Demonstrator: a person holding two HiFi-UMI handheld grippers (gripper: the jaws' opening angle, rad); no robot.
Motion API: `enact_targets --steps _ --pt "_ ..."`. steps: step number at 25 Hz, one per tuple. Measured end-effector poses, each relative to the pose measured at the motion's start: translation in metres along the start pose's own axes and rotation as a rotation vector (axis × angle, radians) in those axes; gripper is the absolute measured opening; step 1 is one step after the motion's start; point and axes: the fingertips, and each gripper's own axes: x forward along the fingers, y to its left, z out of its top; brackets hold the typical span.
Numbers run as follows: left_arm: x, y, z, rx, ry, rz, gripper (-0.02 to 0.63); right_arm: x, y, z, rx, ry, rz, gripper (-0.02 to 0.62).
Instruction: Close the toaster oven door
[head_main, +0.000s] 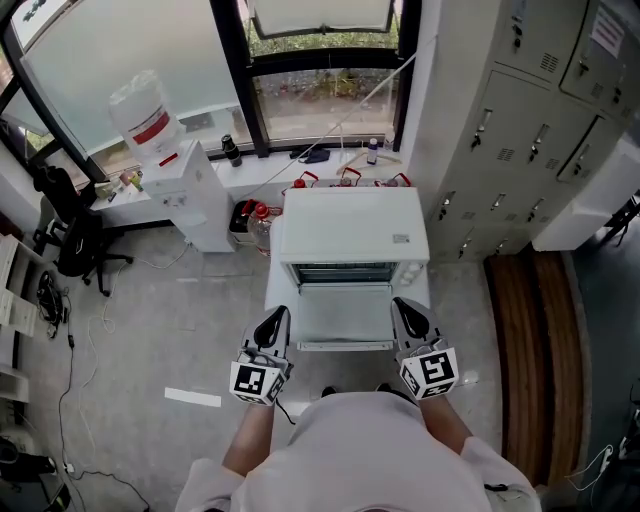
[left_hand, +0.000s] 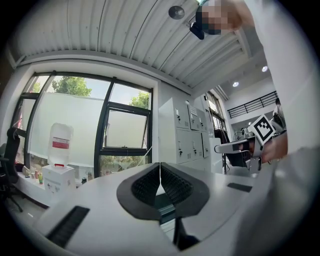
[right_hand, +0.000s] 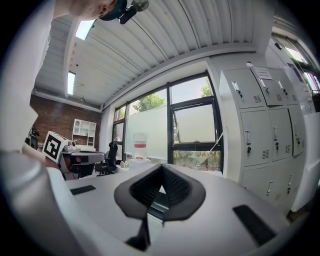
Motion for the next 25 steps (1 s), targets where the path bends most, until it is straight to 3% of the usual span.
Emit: enact_targets --steps 12,25 --pt "0.005 0.009 -0.007 0.010 0.021 -0.034 0.021 0.001 -0.001 -0.004 0.009 0.008 -0.048 0.008" --pt "-0.004 0.016 -0.046 0.022 0.090 -0.085 0.021 0.004 0.013 -0.013 0.017 0.036 -0.079 0.008"
